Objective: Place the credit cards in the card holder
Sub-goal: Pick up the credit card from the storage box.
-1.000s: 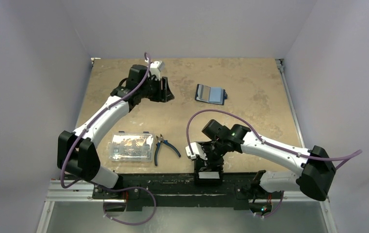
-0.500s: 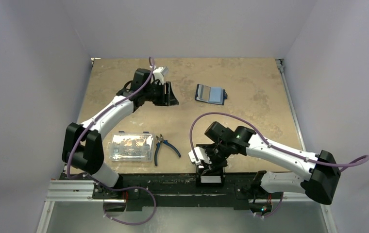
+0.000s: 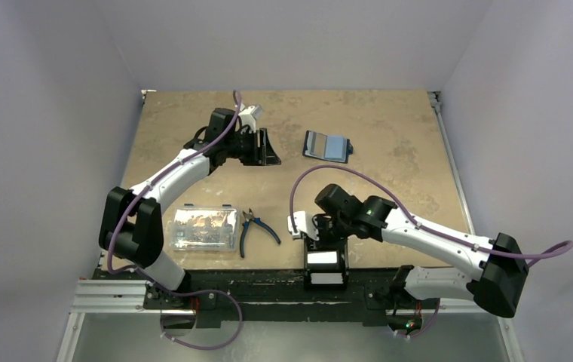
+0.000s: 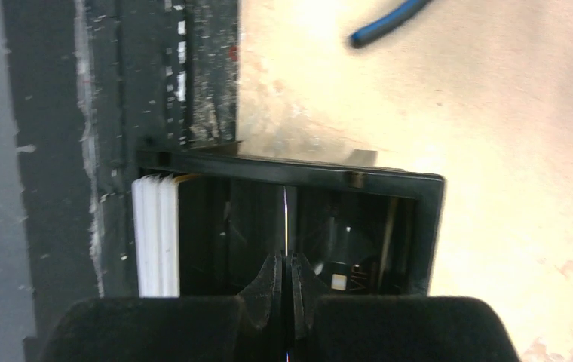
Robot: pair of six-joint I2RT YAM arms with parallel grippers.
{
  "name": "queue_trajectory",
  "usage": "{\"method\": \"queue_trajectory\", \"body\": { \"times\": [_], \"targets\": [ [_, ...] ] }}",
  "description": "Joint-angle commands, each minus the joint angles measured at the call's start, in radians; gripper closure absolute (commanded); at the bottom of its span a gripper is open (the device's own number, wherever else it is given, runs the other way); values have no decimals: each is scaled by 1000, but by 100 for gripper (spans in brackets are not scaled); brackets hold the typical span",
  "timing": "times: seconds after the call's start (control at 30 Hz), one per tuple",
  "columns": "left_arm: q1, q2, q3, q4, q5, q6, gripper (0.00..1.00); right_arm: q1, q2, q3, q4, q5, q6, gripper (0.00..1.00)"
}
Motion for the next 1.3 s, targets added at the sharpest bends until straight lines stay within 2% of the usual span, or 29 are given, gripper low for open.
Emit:
{"method": "queue_trajectory", "body": {
  "times": [0.0,0.5,1.07,1.27],
  "targets": [
    [7,-11,-1,38,27,-4,52,4,1,3,75,150,49,100],
    [7,-25,0,38,26,0,52,4,99,62,98,405,25,100],
    [7,-37,6,21,-1,12,52,4,205,101,173,512,25,100],
    [8,-44,15,1,-33,23,52,2,257,117,218,593,23,100]
  ]
}}
